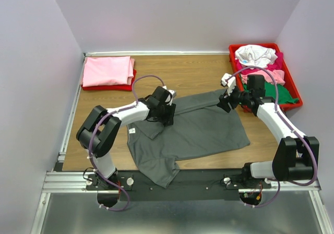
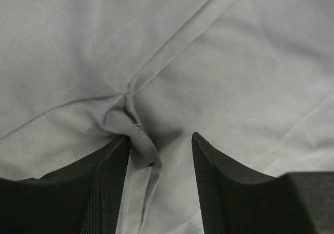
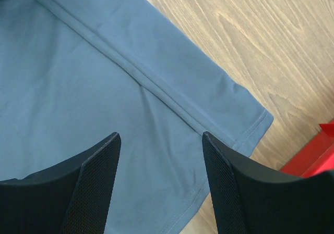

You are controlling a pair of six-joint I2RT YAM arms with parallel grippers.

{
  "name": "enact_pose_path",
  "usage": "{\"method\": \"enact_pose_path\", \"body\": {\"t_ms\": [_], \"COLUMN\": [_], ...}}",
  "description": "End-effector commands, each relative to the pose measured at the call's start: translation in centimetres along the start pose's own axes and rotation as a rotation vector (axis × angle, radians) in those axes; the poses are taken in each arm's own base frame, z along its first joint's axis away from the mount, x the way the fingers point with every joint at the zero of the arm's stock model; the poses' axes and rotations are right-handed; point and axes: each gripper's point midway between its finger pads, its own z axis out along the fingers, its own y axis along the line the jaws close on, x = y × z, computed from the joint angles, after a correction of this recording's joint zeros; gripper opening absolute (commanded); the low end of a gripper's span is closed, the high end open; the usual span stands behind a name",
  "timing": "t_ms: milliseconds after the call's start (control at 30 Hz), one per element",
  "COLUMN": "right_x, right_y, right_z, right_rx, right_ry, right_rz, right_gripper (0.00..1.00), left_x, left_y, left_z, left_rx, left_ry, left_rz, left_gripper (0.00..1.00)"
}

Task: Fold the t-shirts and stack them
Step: Fold the tshirt

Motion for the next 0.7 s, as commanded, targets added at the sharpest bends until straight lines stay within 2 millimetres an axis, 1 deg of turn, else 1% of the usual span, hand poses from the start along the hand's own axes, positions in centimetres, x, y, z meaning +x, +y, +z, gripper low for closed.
{"method": "enact_pose_path", "body": {"t_ms": [0, 133, 367, 467, 533, 600, 633, 667], "right_x": [0.6, 0.7, 0.6, 0.7, 0.7, 0.7, 0.8, 0.7], "right_y": [0.6, 0.6, 0.6, 0.6, 0.6, 0.6, 0.6, 0.6], "right_z": [0.0, -0.1, -0.1, -0.1, -0.1, -0.1, -0.1, -0.1], "right_rx": [-0.026, -0.025, -0.023, -0.025, -0.025, -0.025, -0.024, -0.025], "right_ry": [0.008, 0.01, 0.008, 0.01, 0.01, 0.01, 0.01, 0.009], "right_rz": [0.027, 0.028, 0.028, 0.027, 0.028, 0.026, 0.031, 0.027], "right_gripper": [0.71, 0.71, 0.71, 0.71, 0.71, 0.71, 0.71, 0.71], "left_x": [-0.7, -1.0, -0.4, -0.5, -1.1, -1.4, -1.5, -2.0], "left_y": [-2.3, -3.5, -3.3, -3.4, -2.8, -2.3, -2.4, -2.9], "left_z": [0.5, 0.2, 0.3, 0.1, -0.2, -0.9, -1.3, -2.1], "left_rx": [0.06, 0.07, 0.034, 0.015, -0.037, -0.077, -0.079, -0.058], "left_ry": [-0.006, -0.009, 0.012, 0.009, -0.009, -0.023, -0.031, -0.054], "left_rz": [0.023, 0.04, 0.052, 0.062, 0.067, 0.079, 0.081, 0.086], "left_gripper": [0.59, 0.59, 0.59, 0.59, 0.59, 0.59, 0.59, 0.61]}}
